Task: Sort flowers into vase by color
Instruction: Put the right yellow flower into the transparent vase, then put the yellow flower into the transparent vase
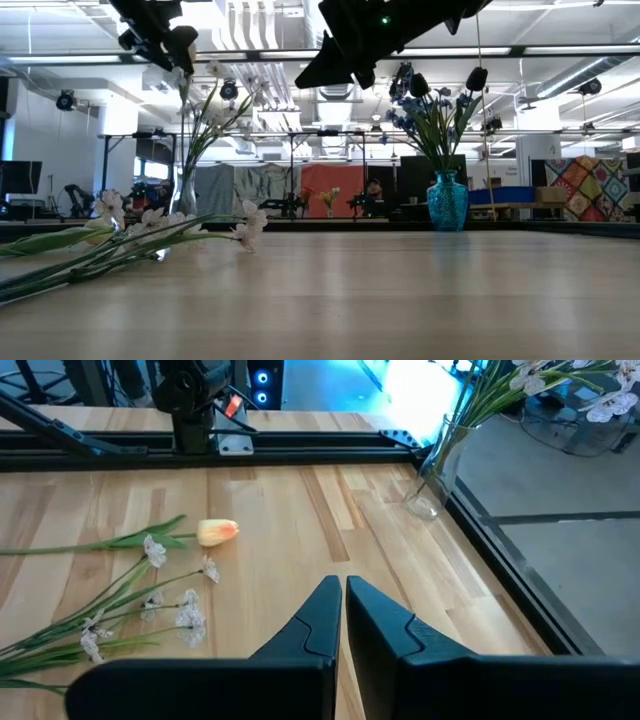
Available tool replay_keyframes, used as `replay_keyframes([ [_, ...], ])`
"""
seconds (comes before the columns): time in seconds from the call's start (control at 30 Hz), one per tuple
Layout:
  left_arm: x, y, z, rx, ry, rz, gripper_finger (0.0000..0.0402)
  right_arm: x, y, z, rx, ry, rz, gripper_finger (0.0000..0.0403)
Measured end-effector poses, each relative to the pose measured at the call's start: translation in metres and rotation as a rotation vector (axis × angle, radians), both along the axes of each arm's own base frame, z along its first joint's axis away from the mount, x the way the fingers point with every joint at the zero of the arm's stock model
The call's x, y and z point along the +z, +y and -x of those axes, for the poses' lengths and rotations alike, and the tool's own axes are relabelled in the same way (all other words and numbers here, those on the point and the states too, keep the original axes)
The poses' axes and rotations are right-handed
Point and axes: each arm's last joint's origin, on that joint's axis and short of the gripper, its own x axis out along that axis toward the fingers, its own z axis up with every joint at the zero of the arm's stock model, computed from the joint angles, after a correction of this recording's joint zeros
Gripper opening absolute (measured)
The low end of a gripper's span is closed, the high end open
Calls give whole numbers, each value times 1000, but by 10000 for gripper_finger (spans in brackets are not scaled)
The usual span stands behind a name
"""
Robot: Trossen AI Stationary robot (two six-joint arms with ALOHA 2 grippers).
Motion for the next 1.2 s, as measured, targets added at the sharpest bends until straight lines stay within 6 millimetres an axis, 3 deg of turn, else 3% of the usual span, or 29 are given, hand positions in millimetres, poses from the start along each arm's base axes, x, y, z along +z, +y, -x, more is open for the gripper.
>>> replay_keyframes([
  [0.23, -16, 17, -10, 7, 62, 127, 274, 0, 0, 0, 0, -1, -1, 13],
  [0.4, -30, 36, -18, 45, 225, 211, 231, 0, 0, 0, -3, -2, -8, 13],
  [0.8, 14, 73, -37, 44, 260, 351, 22, -2, 0, 1, -12, 16, -25, 13],
  [0.87, 21, 76, -40, 20, 238, 370, 7, -2, 0, 1, -12, 16, -25, 13],
  [1.07, 44, 71, -42, 3, 159, 372, 73, -2, 0, 1, -12, 21, -26, 13],
  [1.2, 58, 47, -40, -73, 83, 357, 126, -3, 0, 2, 0, 38, -3, 13],
])
